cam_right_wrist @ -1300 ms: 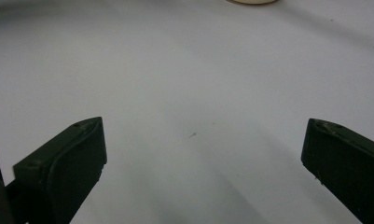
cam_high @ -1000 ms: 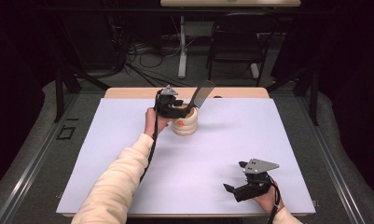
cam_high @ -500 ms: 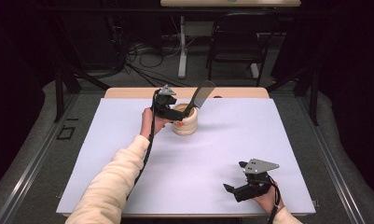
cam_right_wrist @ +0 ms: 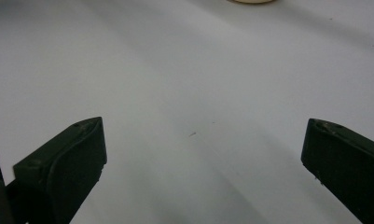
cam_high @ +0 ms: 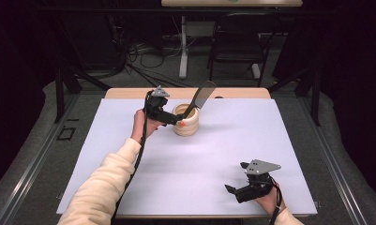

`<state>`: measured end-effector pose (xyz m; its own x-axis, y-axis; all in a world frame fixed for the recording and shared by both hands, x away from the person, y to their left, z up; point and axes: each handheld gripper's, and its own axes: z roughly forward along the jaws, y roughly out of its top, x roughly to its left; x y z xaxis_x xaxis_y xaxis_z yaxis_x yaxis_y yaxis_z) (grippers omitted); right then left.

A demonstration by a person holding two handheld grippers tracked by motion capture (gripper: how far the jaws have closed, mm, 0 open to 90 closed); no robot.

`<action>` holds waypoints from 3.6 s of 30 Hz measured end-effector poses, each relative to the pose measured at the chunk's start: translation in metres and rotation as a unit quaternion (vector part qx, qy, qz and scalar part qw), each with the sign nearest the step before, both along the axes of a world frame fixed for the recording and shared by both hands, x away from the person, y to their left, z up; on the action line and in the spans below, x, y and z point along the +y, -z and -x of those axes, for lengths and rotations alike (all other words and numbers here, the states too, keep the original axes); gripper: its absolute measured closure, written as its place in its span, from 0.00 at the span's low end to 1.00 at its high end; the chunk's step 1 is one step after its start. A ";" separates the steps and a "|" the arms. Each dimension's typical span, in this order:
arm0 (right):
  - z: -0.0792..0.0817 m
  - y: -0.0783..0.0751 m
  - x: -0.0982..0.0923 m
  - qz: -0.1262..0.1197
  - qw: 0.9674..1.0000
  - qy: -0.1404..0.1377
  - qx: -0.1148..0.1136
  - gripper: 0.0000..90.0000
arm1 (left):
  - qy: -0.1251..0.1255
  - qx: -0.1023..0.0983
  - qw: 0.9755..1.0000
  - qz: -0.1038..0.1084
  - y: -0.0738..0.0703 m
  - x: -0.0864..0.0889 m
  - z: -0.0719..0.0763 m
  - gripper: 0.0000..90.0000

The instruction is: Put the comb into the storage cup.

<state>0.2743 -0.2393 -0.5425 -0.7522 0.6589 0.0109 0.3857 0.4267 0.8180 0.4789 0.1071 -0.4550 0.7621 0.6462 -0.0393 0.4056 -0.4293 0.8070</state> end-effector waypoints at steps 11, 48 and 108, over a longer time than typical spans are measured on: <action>0.001 -0.001 -0.002 -0.002 1.000 0.002 -0.001 0.00 | 0.000 0.002 1.000 -0.008 -0.001 0.019 0.019 0.00; 0.001 0.000 0.001 0.005 1.000 -0.001 -0.001 0.00 | -0.047 0.024 0.998 -0.042 0.021 0.097 0.092 0.00; 0.003 -0.001 0.002 0.007 1.000 -0.005 0.002 0.00 | -0.097 0.000 0.994 -0.048 0.079 0.157 0.213 0.00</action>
